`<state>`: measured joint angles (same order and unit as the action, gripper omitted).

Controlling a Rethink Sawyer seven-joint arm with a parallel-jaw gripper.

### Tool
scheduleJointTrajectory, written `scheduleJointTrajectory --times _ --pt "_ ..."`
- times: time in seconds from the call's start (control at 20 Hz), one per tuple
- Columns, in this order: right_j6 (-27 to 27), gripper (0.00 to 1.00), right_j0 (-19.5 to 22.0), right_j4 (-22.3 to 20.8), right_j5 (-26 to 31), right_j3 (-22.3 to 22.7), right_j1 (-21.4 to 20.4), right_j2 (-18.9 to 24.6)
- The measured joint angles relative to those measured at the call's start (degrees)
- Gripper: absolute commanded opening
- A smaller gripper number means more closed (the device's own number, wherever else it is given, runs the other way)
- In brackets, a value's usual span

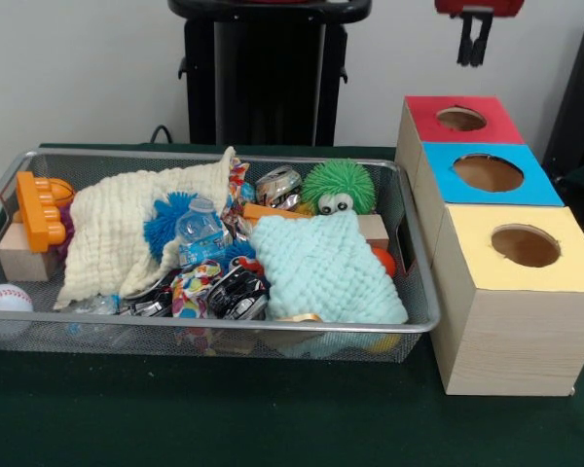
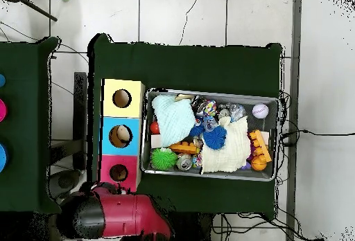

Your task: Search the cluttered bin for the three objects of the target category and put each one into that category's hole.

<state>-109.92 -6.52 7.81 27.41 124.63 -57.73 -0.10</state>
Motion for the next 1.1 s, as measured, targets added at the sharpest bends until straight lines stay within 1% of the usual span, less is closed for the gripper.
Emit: scheduleJointTrajectory --times 0.15,0.25,0.35,0.45,0.55,0.65,0.7,0.9,1.1 --pt "0.0 0.0 0.0 0.0 4.6 0.0 -2.8 -0.1" --pt "0.0 0.0 -0.2 -1.0 6.0 -0.5 -4.1 -0.8" --pt "0.0 0.0 -0.4 -3.6 5.1 -1.7 -4.2 -2.0" --pt "0.0 0.0 -0.1 -7.0 2.9 -3.2 -3.8 -3.2" --pt "0.0 0.0 0.5 -9.5 0.7 -4.3 -3.3 -3.8" --pt "0.0 0.0 1.8 -11.3 -1.2 -5.3 -2.9 -4.0" --pt "0.0 0.0 3.8 -12.4 -2.8 -6.3 -2.7 -3.9" --pt "0.0 0.0 6.8 -12.9 -3.3 -7.0 -2.8 -3.7" --pt "0.0 0.0 10.7 -12.9 -3.3 -8.0 -3.1 -3.2"
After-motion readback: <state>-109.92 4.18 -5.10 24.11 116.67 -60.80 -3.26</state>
